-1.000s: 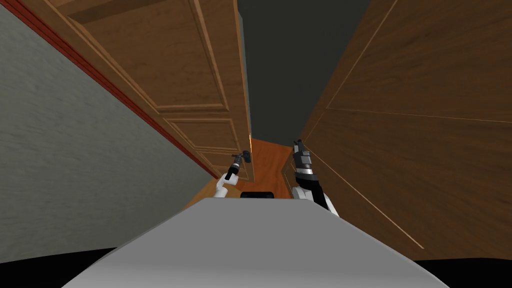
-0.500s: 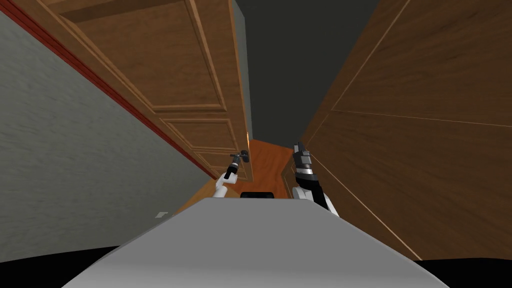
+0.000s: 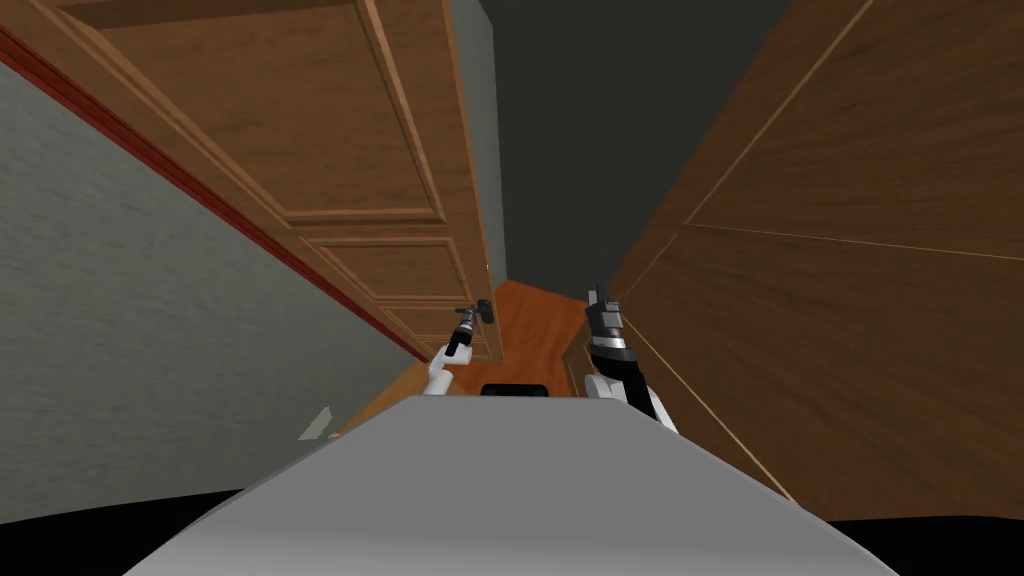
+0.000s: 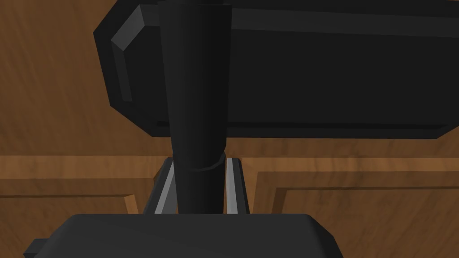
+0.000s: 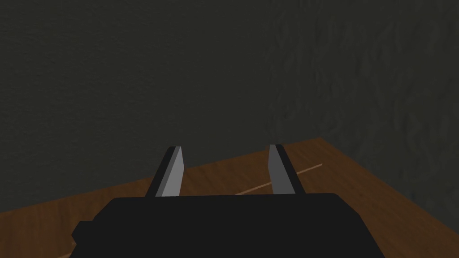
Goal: Push the door open
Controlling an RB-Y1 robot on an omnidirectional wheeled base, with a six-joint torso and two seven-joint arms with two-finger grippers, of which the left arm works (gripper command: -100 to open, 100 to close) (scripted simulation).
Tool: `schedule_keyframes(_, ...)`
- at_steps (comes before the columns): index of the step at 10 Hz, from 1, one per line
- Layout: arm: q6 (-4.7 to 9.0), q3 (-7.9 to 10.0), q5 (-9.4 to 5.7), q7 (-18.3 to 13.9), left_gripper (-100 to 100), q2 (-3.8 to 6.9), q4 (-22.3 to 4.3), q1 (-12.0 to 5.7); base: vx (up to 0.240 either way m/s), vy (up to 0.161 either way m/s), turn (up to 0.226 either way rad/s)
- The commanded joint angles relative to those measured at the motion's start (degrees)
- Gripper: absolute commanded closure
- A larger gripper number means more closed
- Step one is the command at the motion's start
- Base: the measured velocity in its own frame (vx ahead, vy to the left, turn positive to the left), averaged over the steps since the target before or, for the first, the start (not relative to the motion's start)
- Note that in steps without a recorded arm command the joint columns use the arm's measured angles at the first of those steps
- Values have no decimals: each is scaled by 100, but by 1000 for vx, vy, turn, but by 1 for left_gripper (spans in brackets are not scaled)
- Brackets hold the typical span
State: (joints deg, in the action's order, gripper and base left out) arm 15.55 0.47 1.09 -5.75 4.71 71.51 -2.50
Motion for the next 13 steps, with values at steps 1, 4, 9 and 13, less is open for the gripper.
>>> schedule_keyframes(1, 38, 102, -11, 27, 100, -4, -37, -55, 140, -108, 54)
schedule_keyframes(4, 13, 97, -69, 111, 100, 40, 0, -27, 134, -13, 79)
schedule_keyframes(9, 3, 127, -223, 380, 100, 77, 92, 49, 225, 19, 137)
schedule_keyframes(13, -5, 150, -340, 587, 100, 63, 162, 108, 224, -10, 137)
